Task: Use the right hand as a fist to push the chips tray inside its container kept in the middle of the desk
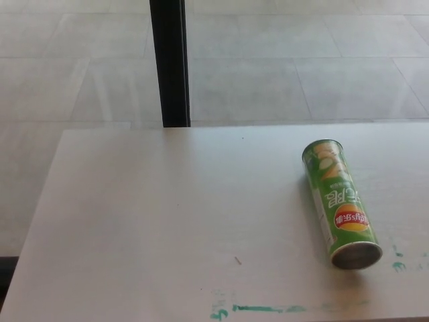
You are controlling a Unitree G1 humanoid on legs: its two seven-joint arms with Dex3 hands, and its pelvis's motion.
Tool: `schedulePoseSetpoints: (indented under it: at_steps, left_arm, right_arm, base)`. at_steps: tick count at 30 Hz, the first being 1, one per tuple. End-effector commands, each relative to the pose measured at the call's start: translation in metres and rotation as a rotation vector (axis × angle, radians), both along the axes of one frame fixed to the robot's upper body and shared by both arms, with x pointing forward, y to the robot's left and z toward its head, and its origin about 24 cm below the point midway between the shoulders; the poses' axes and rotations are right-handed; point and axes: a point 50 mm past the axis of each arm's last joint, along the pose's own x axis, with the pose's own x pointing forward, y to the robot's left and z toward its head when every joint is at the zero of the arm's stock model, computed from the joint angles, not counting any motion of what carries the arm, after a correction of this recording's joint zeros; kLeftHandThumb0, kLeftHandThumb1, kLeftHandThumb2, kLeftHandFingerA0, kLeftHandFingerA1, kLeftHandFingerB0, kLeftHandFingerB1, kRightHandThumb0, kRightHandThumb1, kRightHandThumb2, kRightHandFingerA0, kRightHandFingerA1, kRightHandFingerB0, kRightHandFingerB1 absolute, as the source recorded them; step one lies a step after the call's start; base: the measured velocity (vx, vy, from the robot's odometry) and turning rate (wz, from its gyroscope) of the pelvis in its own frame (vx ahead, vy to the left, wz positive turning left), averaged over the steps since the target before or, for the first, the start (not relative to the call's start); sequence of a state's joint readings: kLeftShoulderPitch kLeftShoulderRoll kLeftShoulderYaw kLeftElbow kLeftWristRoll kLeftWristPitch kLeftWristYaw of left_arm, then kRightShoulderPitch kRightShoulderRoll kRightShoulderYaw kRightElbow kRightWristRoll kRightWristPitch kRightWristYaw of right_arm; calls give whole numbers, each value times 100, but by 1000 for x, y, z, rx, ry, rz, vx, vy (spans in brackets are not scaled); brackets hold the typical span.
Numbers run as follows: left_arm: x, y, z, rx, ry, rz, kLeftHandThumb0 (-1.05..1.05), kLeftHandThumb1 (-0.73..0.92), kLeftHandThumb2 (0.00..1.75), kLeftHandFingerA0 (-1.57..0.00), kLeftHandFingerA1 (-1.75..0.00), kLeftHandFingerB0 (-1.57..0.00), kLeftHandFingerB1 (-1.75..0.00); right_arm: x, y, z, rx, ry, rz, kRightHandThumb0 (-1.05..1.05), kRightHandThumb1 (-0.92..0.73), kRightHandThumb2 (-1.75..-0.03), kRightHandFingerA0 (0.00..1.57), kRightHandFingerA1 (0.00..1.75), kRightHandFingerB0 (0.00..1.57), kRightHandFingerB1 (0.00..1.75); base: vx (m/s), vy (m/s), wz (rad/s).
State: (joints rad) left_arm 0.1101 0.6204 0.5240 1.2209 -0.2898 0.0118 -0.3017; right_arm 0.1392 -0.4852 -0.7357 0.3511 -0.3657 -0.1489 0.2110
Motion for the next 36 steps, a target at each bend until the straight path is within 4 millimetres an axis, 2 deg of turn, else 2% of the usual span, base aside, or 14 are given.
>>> schedulePoseSetpoints:
  at_steps: [1,4,6,7,8,12,13,16,18,26,28,32,33,36]
  left_arm:
    - [0,2,2,3,-3,1,-18,62,135,-51,-88,-32,-75]
    - [-1,1,1,-5,-14,16,-18,62,135,-48,-86,-30,-74]
    - [0,2,2,-3,-3,2,-17,62,134,-46,-84,-30,-74]
    - [0,2,2,3,0,3,-29,33,169,-39,-102,-18,-80]
    - [1,2,2,8,4,1,-18,62,135,-47,-85,-30,-74]
    - [1,1,1,11,15,-16,-20,60,135,-47,-86,-30,-75]
    - [1,1,1,8,9,-13,-18,61,135,-48,-85,-32,-76]
    - [1,2,2,19,14,-13,-29,29,171,-44,-107,-26,-87]
    - [1,2,2,20,26,-17,-46,37,145,-44,-91,-24,-76]
    - [4,-4,-5,27,53,-49,-36,29,166,-42,-99,-23,-80]
    - [6,-5,-5,2,17,-25,-17,63,135,-51,-87,-31,-75]
    - [10,-5,-4,-8,-8,-9,-16,64,136,-46,-84,-28,-73]
    - [10,-5,-5,2,4,-18,-39,42,143,-45,-90,-22,-73]
    - [10,-5,-5,16,21,-28,-41,41,143,-45,-90,-24,-74]
  right_arm:
    - [-54,-23,-66,277,-347,-573,-43,-58,-95,84,80,57,65]
    - [-62,-18,-81,373,-408,-626,-36,-71,-61,86,86,63,53]
    - [-69,-16,-88,386,-389,-630,-40,-57,-96,80,85,54,64]
    - [-70,-17,-90,382,-368,-637,-48,-72,-61,87,82,59,48]
    - [-73,-17,-94,394,-340,-654,-50,-71,-61,86,84,57,47]
    - [-78,-16,-102,435,-299,-677,-57,-72,-61,81,81,51,44]
    - [-78,-14,-107,436,-238,-648,-62,-61,-95,71,74,44,56]
    - [-77,-7,-116,467,-181,-614,-63,-77,-63,69,67,45,40]
    - [-77,-5,-121,459,-140,-603,-60,-76,-63,74,71,44,38]
    - [-85,6,-140,505,-29,-602,-70,-65,-98,58,65,32,49]
    - [-87,14,-147,545,-11,-591,-63,-80,-64,64,66,40,38]
    - [-83,17,-148,554,-6,-571,-64,-65,-99,57,68,34,52]
    - [-81,17,-148,562,-10,-570,-61,-81,-65,58,58,35,36]
    - [-79,18,-148,573,-20,-564,-64,-66,-98,54,67,31,50]
  base:
    - [0,0,0]
    - [0,0,0]
    - [0,0,0]
    - [0,0,0]
    - [0,0,0]
    - [0,0,0]
    - [0,0,0]
    - [0,0,0]
    - [0,0,0]
    - [0,0,0]
    - [0,0,0]
    - [0,0,0]
    - [0,0,0]
    - [0,0,0]
